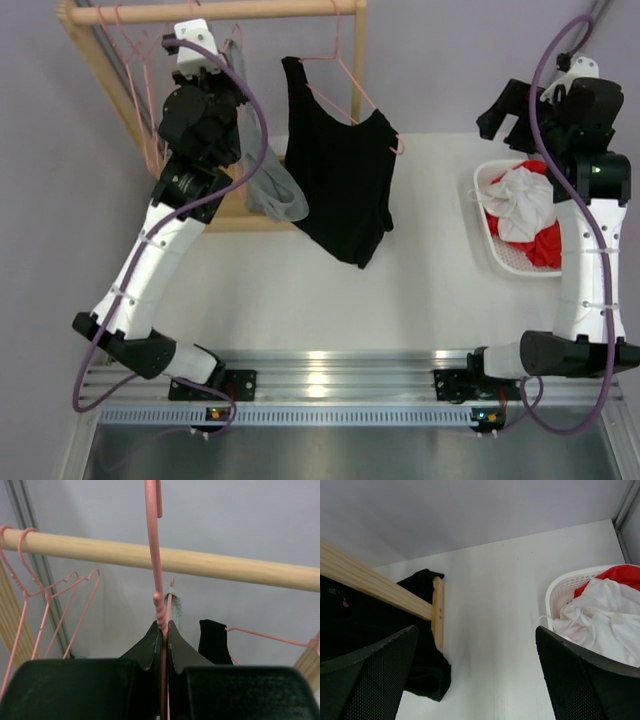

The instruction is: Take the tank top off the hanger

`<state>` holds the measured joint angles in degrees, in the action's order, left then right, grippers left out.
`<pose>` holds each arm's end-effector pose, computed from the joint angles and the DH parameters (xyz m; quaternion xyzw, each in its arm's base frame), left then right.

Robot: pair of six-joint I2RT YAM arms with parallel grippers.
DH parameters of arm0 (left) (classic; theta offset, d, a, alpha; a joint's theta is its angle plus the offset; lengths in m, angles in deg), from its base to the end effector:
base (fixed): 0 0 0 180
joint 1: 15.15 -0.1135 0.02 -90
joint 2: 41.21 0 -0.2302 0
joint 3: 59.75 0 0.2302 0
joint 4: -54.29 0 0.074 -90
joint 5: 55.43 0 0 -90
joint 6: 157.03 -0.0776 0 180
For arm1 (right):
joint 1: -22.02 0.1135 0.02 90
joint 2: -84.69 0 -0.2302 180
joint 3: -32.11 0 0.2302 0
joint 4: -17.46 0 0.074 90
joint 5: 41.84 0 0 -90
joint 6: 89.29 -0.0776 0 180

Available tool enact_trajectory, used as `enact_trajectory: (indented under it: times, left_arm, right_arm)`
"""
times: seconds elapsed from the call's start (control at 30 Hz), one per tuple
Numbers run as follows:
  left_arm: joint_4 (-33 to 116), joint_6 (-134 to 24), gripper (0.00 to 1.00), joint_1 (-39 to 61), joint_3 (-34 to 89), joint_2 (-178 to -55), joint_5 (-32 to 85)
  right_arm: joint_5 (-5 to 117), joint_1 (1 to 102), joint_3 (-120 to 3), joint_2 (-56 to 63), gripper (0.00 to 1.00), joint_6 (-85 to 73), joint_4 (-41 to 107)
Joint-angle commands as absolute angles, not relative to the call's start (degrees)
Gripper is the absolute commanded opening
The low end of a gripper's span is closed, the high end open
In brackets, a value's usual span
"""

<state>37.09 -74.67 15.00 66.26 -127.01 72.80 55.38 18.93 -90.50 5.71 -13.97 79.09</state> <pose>0.2863 -0.1107 0.5445 -0.0895 0.5818 0.0235 0.8081 0.2863 -0.0057 0.4516 0.0881 0.8034 0.1099 0.5785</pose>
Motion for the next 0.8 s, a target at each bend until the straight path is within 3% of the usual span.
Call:
enact_trajectory:
  times: [0.0,0.27,0.4,0.77]
  left_arm:
    - [41.4,-68.2,0.00,15.1,58.2,-117.5,69.5]
    - [27.0,-57.5,0.00,15.0,49.0,-103.5,57.3]
    - [19.5,-54.0,0.00,15.0,46.8,-95.9,50.1]
    - [13.3,-45.2,0.00,15.1,49.1,-88.4,25.3]
  right_arm:
    - [60.5,20.1,-89.9,9.0,0.99,-13.0,74.6]
    - [79.3,21.8,-83.3,17.7,0.99,-12.8,63.6]
    - [86.9,28.6,-80.6,22.5,0.99,-15.2,57.0]
    - [89.7,47.6,-62.4,28.7,0.99,-18.1,33.6]
